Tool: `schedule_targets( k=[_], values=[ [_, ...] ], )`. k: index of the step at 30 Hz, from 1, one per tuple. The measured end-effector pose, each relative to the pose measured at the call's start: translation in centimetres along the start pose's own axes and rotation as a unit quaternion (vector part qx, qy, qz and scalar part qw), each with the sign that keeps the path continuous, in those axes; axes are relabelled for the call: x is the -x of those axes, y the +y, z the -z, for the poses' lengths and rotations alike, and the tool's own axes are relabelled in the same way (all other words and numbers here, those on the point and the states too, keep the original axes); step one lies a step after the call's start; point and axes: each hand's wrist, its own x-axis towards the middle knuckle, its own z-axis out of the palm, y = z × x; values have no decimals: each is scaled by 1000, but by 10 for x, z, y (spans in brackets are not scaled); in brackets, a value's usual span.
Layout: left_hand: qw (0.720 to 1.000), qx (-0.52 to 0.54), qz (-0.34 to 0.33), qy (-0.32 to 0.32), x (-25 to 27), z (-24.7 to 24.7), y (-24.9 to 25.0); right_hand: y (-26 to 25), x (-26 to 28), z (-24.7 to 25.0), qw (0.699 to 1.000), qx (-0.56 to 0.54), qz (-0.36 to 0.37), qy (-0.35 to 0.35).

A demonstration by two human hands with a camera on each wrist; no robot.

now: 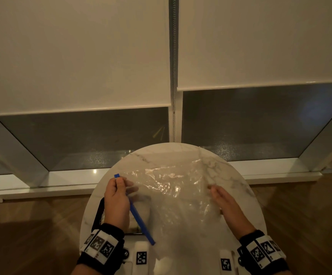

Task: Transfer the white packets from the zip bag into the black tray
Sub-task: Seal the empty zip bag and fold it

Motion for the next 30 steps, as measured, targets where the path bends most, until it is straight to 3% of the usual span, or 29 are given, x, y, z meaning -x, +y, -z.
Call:
schedule_targets(
  k=[2,4,9,11,13,17,19,21,24,26,28,30],
  values=[
    [1000,22,11,9,0,4,2,13,5,4,998,4,-53,-43],
    [999,24,16,21,-2,8,-3,21,9,3,996,-39,-62,-48],
    [995,24,91,43,-3,21,-17,15,12,-6,993,-113,-14,16],
    [994,-3,80,74,-2,25,-23,8,12,-6,983,-182,-3,18],
    [988,63,115,87,-3,28,-24,3,14,-3,974,-225,13,16],
    [990,69,101,67,6,25,-23,-1,16,-7,987,-136,63,60],
    [993,23,93,76,14,24,-23,-3,14,-9,986,-115,82,89],
    [982,61,140,109,12,23,-24,-9,13,-10,983,-110,98,108],
    [978,-16,79,193,5,25,-26,-13,11,-11,982,-67,130,115],
    [988,-83,-9,131,7,21,-19,-13,9,-13,983,-19,149,107],
    [986,-128,-103,6,14,13,-9,-13,10,-17,983,16,157,91],
    [968,-163,-154,-113,19,3,1,-14,11,-22,983,26,163,85]
  ],
)
